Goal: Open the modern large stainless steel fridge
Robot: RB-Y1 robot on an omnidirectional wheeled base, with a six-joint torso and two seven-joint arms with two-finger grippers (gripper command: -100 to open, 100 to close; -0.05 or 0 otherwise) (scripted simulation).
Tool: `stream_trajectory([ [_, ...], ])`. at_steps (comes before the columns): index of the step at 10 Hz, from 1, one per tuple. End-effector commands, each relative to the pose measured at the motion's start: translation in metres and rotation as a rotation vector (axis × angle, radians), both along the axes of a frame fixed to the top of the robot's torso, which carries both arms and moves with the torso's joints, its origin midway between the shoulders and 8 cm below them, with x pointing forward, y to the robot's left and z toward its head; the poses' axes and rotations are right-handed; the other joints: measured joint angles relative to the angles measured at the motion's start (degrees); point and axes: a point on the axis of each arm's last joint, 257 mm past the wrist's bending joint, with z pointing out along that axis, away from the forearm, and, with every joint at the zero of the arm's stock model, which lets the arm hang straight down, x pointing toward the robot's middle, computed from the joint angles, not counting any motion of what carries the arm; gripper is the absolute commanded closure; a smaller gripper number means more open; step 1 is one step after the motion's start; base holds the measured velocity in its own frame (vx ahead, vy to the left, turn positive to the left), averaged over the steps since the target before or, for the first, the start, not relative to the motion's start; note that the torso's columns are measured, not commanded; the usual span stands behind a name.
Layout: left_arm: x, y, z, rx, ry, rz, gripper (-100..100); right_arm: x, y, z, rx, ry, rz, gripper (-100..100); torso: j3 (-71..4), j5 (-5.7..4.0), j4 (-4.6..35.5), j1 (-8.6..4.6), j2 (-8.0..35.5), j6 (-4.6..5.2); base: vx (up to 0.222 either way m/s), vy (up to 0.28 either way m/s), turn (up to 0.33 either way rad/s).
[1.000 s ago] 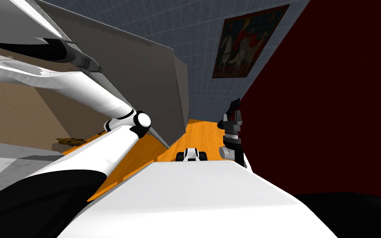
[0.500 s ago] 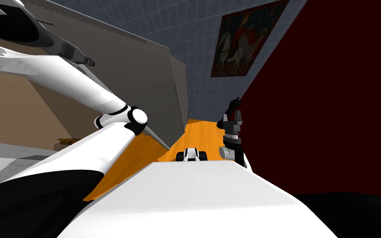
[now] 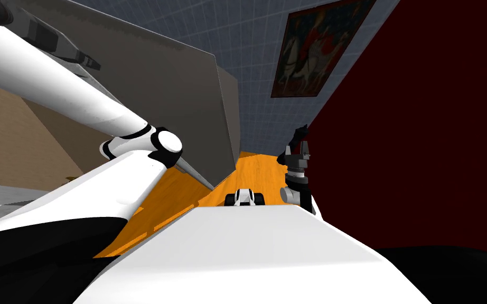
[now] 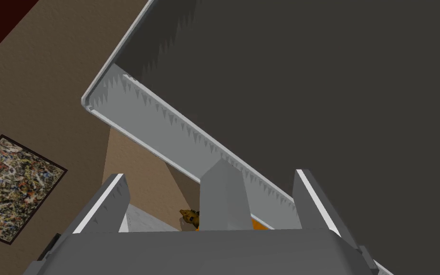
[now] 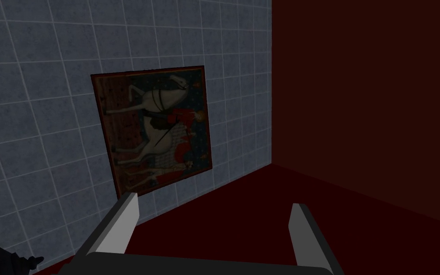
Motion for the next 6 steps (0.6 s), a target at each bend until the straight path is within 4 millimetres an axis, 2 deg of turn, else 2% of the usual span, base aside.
stream_trajectory([
  [1, -0.0002, -0.0001, 0.0003, 0.000, 0.001, 0.000, 0, 0.0000, 0.0000, 0.0000, 0.000, 0.000, 0.000, 0, -0.01, 0.04, -0.02, 0.09, -0.02, 0.00, 0.000, 0.000, 0.000],
  [6, -0.0001, -0.0001, 0.0003, 0.000, 0.001, 0.000, 0, 0.0000, 0.0000, 0.0000, 0.000, 0.000, 0.000, 0, -0.06, 0.02, -0.03, 0.06, -0.09, 0.00, 0.000, 0.000, 0.000],
])
